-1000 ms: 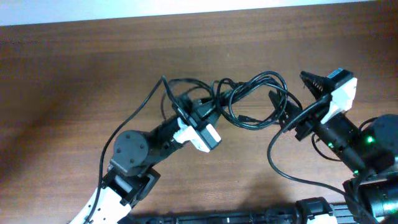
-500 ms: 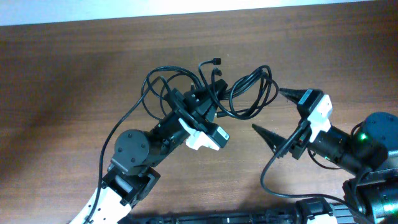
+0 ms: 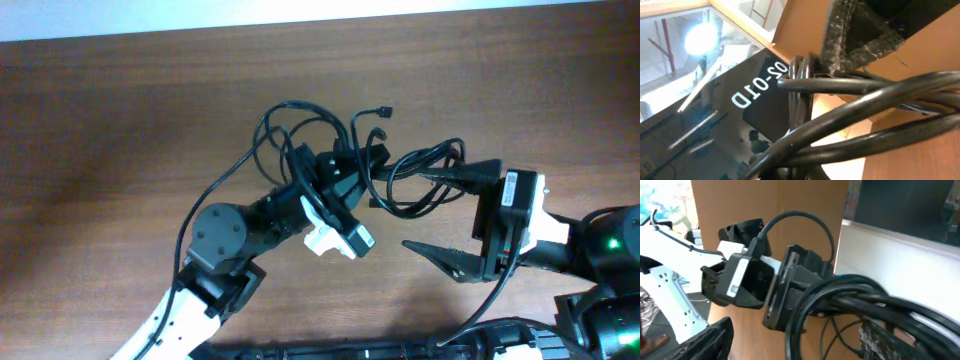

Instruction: Untangle cables

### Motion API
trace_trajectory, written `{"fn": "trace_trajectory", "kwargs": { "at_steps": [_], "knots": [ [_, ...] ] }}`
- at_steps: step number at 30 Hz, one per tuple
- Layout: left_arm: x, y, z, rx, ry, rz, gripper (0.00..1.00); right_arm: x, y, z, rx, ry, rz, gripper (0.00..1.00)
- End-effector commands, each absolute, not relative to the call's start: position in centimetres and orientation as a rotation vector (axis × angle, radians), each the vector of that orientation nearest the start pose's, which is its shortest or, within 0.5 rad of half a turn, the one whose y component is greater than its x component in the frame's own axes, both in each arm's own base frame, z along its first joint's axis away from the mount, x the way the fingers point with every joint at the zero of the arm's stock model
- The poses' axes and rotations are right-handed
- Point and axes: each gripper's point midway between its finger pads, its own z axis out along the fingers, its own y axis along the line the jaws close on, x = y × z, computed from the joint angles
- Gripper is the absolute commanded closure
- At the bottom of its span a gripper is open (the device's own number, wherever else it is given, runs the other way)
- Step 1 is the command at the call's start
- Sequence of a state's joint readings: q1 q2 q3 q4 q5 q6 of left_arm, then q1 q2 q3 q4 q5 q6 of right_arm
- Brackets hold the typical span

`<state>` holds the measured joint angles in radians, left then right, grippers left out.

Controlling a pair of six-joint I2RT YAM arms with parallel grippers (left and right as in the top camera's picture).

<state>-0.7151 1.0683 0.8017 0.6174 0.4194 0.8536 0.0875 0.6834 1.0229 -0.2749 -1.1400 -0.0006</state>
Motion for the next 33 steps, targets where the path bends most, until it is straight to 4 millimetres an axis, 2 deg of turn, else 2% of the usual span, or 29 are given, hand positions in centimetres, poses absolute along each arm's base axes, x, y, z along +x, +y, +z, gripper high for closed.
{"fn": "trace_trajectory", "kwargs": {
  "at_steps": [1, 8, 12, 15, 17, 21, 24, 25, 26, 27, 28, 32, 33],
  "knots": [
    [22.8, -29.1, 42.6, 1.084, 0.546, -0.114, 1.0, 15.3, 17.1, 42.9, -0.978, 1.296, 0.936, 0.21],
    [22.4, -29.1, 43.2, 1.071, 0.518, -0.113, 1.0, 15.9, 17.1, 42.5, -0.969, 1.317, 0.947, 0.21],
    [22.1, -30.8, 42.2, 1.099, 0.5, -0.157, 1.0, 16.1, 17.2, 42.4, -0.952, 1.339, 0.971, 0.22],
    [22.1, -32.3, 41.7, 1.086, 0.462, -0.173, 1.0, 16.1, 17.2, 42.3, -0.95, 1.345, 0.976, 0.27],
    [22.7, -32.8, 40.8, 1.096, 0.475, -0.177, 1.0, 16.0, 17.2, 42.3, -0.952, 1.345, 0.978, 0.35],
    [23.4, -32.3, 41.5, 1.052, 0.496, -0.141, 1.0, 17.0, 17.4, 41.4, -0.948, 1.391, 1.027, 0.49],
    [23.3, -32.2, 41.8, 1.043, 0.485, -0.138, 1.0, 17.3, 17.8, 40.8, -0.965, 1.412, 1.094, 0.52],
    [23.3, -32.2, 41.8, 1.041, 0.482, -0.138, 1.0, 17.2, 18.0, 40.7, -0.973, 1.41, 1.102, 0.56],
    [23.3, -32.2, 41.8, 1.041, 0.485, -0.137, 1.0, 17.0, 18.2, 40.7, -0.981, 1.408, 1.11, 0.68],
    [24.1, -31.9, 41.8, 1.018, 0.52, -0.112, 1.0, 17.0, 18.3, 40.7, -0.984, 1.407, 1.113, 0.76],
    [24.7, -31.6, 41.9, 0.995, 0.549, -0.089, 1.0, 17.0, 18.3, 40.7, -0.984, 1.406, 1.113, 0.78],
    [27.5, -30.4, 40.9, 0.941, 0.704, 0.0, 1.0, 17.0, 18.3, 41.3, -0.999, 1.369, 1.089, 0.83],
    [27.6, -30.3, 40.7, 0.944, 0.716, 0.003, 1.0, 17.0, 18.3, 41.6, -1.005, 1.352, 1.078, 0.83]
  ]
}}
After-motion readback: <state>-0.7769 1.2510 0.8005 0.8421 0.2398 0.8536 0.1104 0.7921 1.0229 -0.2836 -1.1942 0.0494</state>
